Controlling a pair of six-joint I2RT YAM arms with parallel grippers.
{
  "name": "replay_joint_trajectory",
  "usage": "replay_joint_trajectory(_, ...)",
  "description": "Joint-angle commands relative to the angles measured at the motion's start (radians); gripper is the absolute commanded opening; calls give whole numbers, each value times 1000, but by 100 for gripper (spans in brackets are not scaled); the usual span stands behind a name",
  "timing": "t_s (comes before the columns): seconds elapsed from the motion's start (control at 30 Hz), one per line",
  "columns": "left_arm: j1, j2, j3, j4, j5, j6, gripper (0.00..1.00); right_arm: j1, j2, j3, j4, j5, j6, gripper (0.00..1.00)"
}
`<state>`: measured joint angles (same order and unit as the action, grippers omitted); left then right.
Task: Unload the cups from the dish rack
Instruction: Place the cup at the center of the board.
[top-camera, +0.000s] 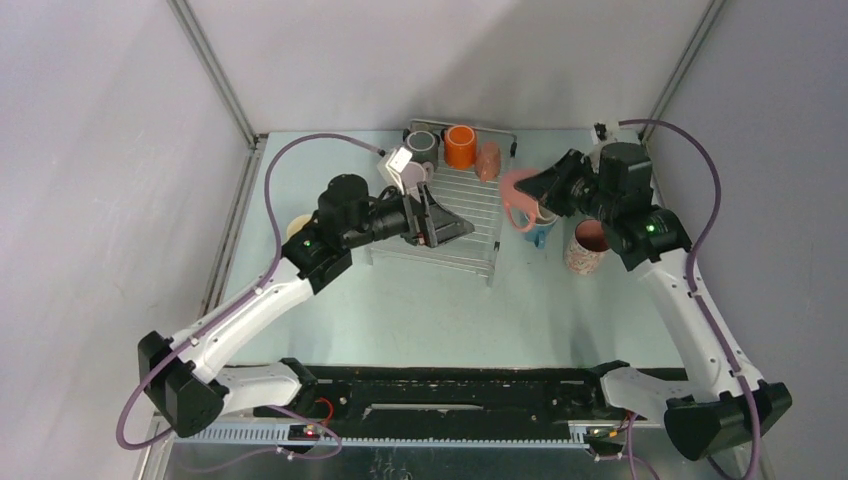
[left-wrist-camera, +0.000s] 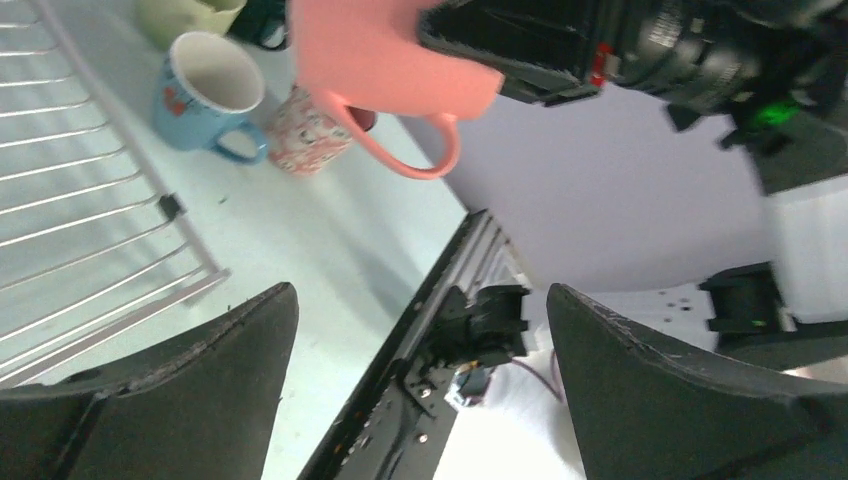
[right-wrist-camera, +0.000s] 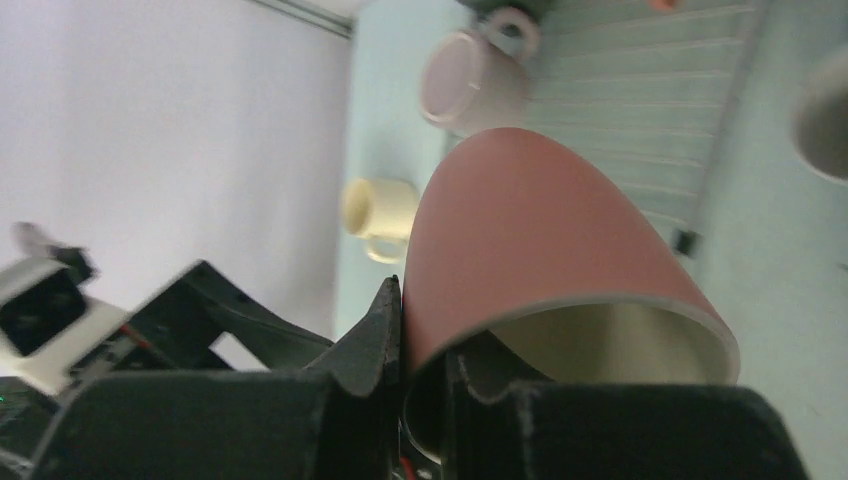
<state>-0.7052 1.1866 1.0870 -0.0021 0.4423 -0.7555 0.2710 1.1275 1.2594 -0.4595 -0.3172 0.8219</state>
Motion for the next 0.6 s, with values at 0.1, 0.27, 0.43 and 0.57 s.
replay_joint_trajectory(0.1,-6,-70,37,-234,-62,186,100,59,-102,31,-445,398,-231,0)
replay_joint_trajectory(0.27,-8,-88,35,-290,-42,229,100,-61,-137,18,-562,476,-267,0)
replay_joint_trajectory(0.43,-9,-97,25,-322,-14,254,100,-243,-107,18,-585,505,-314,0)
replay_joint_trajectory(0.57,-10,-110,21,-350,3,273,100,-392,-51,18,-564,508,-354,0)
